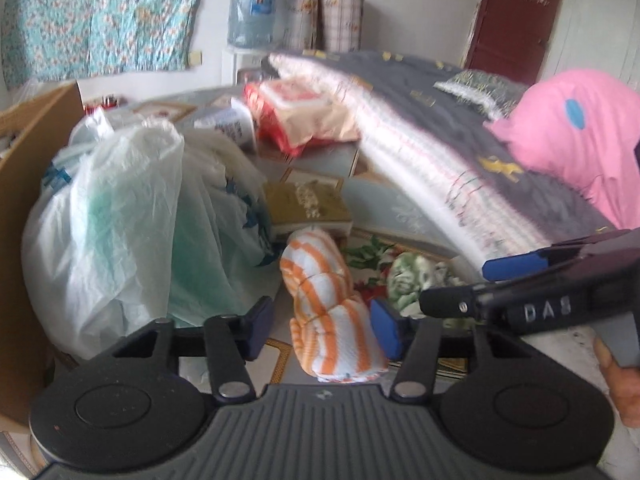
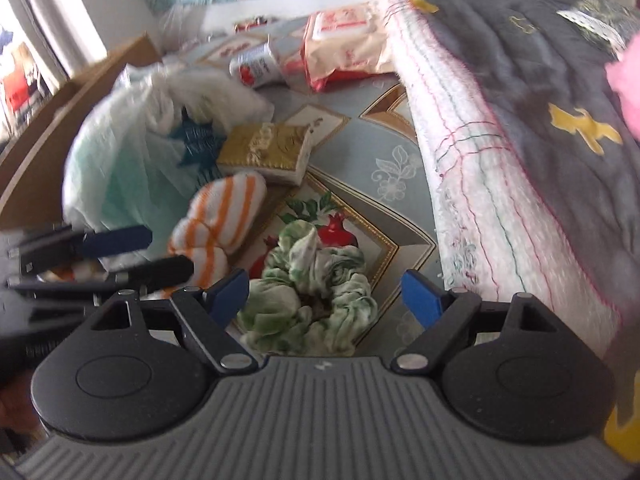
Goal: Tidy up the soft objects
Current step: 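Grasp the orange-striped cloth with the left gripper while the right grasps the green floral cloth, then carry the striped cloth with the left gripper while the right carries the green cloth to the box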
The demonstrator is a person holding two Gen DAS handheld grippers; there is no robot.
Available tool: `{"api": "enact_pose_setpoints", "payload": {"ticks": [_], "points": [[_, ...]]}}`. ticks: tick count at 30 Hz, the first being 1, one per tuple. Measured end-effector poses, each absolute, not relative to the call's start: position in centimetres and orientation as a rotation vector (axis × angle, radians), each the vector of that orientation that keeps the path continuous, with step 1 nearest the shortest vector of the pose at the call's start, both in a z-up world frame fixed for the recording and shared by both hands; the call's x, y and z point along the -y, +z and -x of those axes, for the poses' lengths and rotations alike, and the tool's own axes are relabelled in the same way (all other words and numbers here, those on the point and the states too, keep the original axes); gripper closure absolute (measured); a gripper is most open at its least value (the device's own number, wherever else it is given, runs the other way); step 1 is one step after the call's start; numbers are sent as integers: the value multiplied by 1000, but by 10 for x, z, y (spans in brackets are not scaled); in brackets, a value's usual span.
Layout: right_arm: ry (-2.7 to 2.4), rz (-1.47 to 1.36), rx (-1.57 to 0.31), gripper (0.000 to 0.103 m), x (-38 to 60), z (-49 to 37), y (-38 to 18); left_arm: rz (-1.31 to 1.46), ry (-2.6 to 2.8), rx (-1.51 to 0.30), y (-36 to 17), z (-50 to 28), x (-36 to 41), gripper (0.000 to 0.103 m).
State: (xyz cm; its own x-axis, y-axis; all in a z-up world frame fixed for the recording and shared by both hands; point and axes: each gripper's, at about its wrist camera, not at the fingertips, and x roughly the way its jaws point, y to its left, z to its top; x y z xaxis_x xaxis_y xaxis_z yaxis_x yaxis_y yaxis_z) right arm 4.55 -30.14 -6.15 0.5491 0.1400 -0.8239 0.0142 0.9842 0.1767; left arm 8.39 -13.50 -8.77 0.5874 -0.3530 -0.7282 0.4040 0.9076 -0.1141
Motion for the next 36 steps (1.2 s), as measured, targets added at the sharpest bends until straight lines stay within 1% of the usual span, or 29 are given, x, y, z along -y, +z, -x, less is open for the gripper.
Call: {"api": "enact_pose_setpoints", "payload": {"ticks": [5,10,13,14,15,17,18,20,22,25,28,36], "points": [[118,-138,-1003,20,297,-48,-67,-39,-456,-872,-96,-95,131,54],[181,-83,-975,20,288,-41,-63,-2,-474,-900,-98,-100,130,54],[192,-24,-980,21,280,-40,-65,35,-485,-928,-100,-104,128,61],[193,-9,-983,29,278,-40,-66,52,-487,-934,-100,-105,126,64],[192,-2,-988,34,276,-41,-68,66,-485,-940,-100,-105,125,65],[181,-17,-996,54,277,-41,-72,77,-481,-945,-100,-106,124,67],[168,-37,-994,57,279,-40,-73,78,-481,-942,-100,-105,124,69],[145,-100,-986,68,286,-39,-74,74,-480,-937,-99,-103,123,69],[126,-181,-975,73,296,-37,-74,87,-479,-941,-98,-101,121,70],[104,-299,-954,76,307,-30,-69,107,-477,-938,-94,-97,116,71],[103,-377,-935,77,312,-23,-64,126,-487,-923,-87,-90,111,71],[160,-466,-842,77,304,1,-30,162,-512,-845,-55,-63,96,71]]}}
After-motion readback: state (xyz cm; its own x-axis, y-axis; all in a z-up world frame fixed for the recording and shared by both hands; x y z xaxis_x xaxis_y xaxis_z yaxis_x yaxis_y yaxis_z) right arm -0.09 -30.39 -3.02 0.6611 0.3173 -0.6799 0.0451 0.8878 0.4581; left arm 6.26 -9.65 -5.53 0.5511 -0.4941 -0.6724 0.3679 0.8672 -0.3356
